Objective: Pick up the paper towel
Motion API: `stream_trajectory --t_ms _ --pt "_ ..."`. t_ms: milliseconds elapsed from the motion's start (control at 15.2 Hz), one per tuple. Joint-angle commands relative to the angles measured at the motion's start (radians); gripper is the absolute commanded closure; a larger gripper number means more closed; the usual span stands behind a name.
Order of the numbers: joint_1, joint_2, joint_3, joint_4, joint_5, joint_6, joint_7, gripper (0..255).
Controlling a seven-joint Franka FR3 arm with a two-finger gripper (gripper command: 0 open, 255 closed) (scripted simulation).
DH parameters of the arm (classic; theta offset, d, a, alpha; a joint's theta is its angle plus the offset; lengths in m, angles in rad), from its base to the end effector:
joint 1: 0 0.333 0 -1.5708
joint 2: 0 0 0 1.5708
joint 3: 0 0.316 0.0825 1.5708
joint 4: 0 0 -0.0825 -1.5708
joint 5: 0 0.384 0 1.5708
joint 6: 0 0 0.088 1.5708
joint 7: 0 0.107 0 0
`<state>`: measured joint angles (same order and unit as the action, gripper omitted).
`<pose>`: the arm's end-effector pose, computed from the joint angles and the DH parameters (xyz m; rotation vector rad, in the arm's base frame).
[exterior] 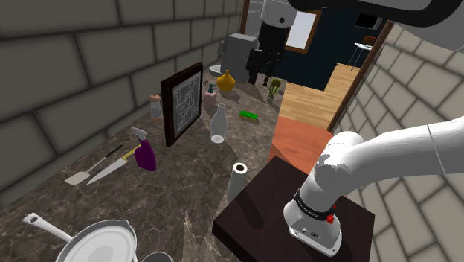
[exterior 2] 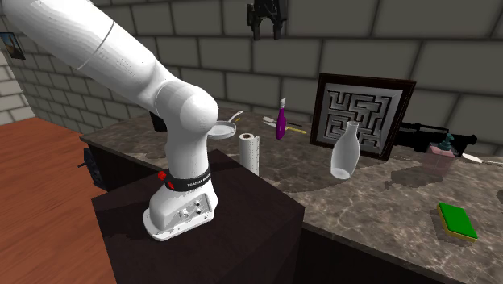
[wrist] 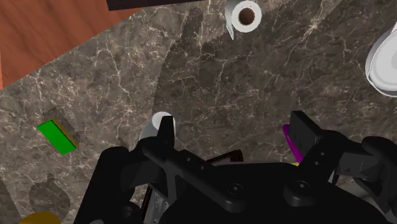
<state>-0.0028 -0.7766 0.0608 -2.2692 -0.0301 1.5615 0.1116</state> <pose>0.3086 0.0218 0.6274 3.0703 -0.1088 0.1127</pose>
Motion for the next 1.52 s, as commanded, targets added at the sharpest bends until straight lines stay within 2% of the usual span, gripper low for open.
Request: stream_trajectory --t_ms 0,792,1122,1452 --pt "0.0 0.0 0.0 0.0 0.0 0.0 0.0 0" --pt "0.048 -0.009 0.001 -0.394 0.061 0.337 -0.023 0" --pt "0.074 0.05 0.006 -0.523 0.092 0.504 -0.037 0" --pt "0.107 0.163 0.012 -0.625 0.131 0.699 -0.056 0"
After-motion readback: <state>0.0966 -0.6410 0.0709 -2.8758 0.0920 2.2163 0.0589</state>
